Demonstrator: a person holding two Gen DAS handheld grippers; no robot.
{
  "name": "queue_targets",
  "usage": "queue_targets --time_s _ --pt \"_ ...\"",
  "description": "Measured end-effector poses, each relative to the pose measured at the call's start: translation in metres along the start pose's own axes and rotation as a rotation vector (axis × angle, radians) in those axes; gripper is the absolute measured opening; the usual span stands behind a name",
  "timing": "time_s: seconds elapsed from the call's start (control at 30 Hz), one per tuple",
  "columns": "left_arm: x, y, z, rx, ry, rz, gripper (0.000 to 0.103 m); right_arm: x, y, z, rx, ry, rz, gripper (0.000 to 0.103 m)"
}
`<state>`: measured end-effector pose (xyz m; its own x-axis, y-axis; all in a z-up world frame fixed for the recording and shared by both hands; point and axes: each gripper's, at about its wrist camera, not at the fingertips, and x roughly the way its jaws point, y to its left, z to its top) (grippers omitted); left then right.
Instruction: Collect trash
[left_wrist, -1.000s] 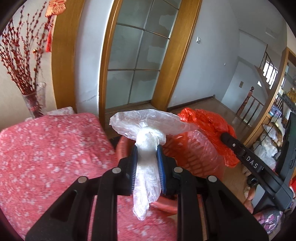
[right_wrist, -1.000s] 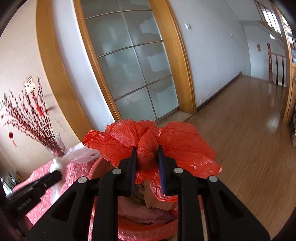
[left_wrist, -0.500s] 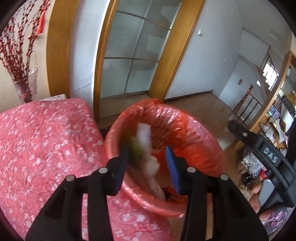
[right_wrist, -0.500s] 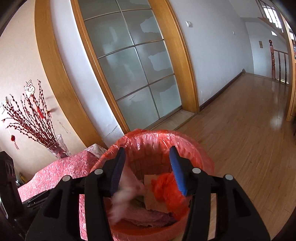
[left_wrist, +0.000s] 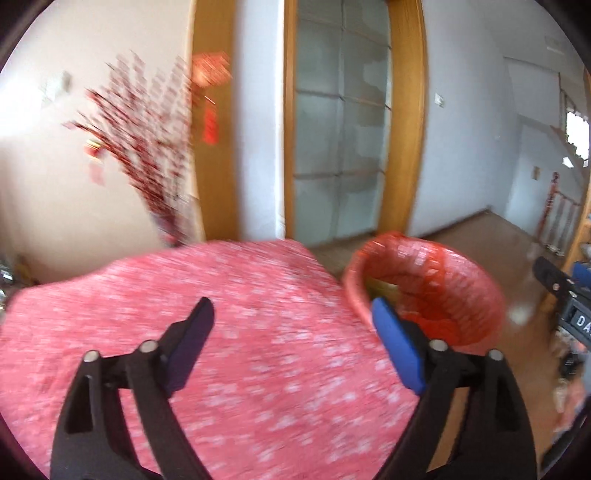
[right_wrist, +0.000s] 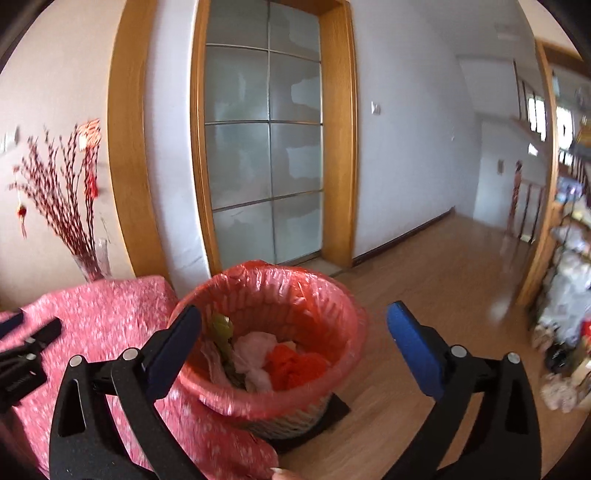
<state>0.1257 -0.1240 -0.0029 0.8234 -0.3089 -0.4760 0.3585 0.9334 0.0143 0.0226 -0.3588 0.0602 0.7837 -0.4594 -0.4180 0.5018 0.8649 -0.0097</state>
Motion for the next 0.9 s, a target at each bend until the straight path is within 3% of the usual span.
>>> queue_targets --time_s 0.1,0.4,0.9 --pt "-0.032 0.014 -0.012 0.007 -0.042 0.080 0.093 -0.022 0.013 -0.006 -0.036 -0.020 0.019 0.100" --pt "-0.086 0.044 -0.035 -0.058 -0.052 0.174 0.098 -0.058 0.032 -0.022 -0.062 -0.017 0.086 0.100" --pt "-0.105 0.054 -0.051 -0.120 -0.015 0.189 0.098 -0.070 0.041 -0.040 -0.063 0.057 0.083 0.100"
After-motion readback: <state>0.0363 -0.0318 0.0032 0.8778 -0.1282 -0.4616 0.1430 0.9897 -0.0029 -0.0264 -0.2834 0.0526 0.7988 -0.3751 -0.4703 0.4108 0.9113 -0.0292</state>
